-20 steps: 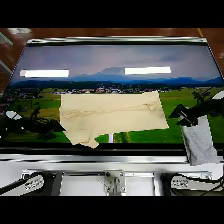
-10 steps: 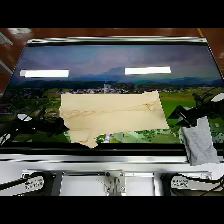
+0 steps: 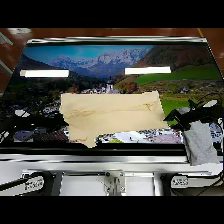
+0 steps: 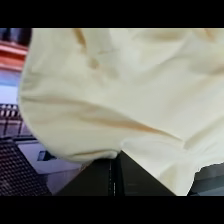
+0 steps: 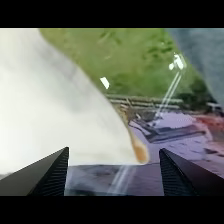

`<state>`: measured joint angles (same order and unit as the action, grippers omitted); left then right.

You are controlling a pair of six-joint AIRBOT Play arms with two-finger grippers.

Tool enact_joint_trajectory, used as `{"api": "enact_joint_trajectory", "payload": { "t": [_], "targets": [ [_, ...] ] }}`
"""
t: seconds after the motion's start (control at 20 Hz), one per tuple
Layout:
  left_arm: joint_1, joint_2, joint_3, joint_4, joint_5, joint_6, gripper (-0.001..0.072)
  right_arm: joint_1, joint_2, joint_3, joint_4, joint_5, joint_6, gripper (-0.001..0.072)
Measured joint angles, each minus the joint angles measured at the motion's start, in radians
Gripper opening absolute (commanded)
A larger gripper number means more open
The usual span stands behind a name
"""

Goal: Fold the shirts.

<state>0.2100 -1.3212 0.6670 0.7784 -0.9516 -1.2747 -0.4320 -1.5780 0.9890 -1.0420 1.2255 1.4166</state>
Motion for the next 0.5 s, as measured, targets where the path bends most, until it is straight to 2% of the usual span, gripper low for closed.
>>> {"api": "enact_joint_trajectory", "payload": {
  "t": [0.05, 0.1, 0.2, 0.25, 0.35, 0.5],
  "targets": [
    [0.000, 0.000, 0.002, -0.002, -0.003, 0.002, 0.0034, 0.010, -0.010, 0.000, 0.012, 0.000, 0.001, 0.0678],
    [0.000, 0.001, 0.002, -0.005, -0.003, 0.004, 0.0034, 0.025, -0.021, -0.001, 0.028, -0.010, 0.002, 0.0546],
    [0.000, 0.002, 0.003, -0.013, -0.007, 0.006, 0.0032, 0.060, -0.042, -0.004, 0.030, -0.054, 0.002, 0.0111],
    [0.000, 0.004, 0.004, -0.015, -0.008, 0.008, 0.0031, 0.074, -0.047, -0.005, 0.034, -0.069, 0.004, 0.0065],
    [0.001, 0.019, 0.013, -0.016, -0.011, 0.018, 0.0030, 0.097, -0.041, 0.002, 0.030, -0.084, -0.010, 0.0065],
    [0.002, 0.098, 0.082, 0.011, -0.016, 0.029, 0.0031, 0.108, 0.036, 0.055, 0.056, -0.072, -0.092, 0.0064]
  ]
}}
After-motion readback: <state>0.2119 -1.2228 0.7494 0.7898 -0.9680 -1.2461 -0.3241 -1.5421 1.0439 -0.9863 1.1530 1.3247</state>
